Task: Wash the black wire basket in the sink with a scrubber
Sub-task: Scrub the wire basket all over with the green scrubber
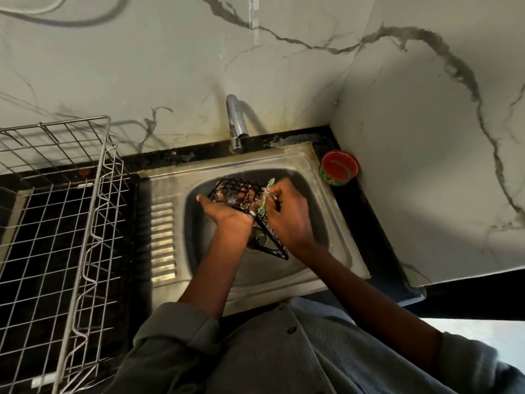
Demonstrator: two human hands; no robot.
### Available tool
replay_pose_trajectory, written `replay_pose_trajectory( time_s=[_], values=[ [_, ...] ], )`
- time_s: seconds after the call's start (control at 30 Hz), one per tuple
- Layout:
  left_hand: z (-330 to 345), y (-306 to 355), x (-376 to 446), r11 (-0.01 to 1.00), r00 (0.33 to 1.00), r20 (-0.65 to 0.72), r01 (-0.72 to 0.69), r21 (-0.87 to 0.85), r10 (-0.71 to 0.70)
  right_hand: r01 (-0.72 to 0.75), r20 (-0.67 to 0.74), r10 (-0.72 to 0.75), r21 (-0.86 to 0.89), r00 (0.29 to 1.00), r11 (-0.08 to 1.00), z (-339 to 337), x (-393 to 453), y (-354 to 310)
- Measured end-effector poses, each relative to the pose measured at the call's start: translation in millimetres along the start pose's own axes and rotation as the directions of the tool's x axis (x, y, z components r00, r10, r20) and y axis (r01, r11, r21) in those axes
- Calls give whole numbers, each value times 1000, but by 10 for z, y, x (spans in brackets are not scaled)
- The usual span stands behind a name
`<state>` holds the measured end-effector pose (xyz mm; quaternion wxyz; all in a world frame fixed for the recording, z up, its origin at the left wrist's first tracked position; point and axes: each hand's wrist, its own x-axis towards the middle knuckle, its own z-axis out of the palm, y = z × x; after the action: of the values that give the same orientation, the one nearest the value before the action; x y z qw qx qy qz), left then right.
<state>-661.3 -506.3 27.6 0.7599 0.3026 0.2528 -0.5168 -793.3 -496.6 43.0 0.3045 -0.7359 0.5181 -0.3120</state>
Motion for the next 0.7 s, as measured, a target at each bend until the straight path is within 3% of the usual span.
replay_pose_trajectory(
  time_s=[0.13,0.27,0.33,0.4,0.5,0.7],
  values=[
    [-102,56,91,992,995,-73,56,-117,-64,-69,29,70,-28,997,997,67,-192,205],
    [-123,35,45,997,996,-89,-7,-78,1,-206,28,206,-1,978,979,86,-95,106],
    [-116,82,45,998,997,-72,-21,-55,17,-171,17,170,133,985,976,101,-45,-85],
    [-89,97,36,1000,998,-55,-19,-8,19,-20,36,13,216,999,976,116,-11,-279],
    [-30,36,-44,990,999,29,-46,130,43,137,124,-138,21,983,990,94,42,-316],
    [-89,-47,-88,919,977,173,45,391,-121,88,149,-49,-266,988,960,-149,232,-71]
  ],
)
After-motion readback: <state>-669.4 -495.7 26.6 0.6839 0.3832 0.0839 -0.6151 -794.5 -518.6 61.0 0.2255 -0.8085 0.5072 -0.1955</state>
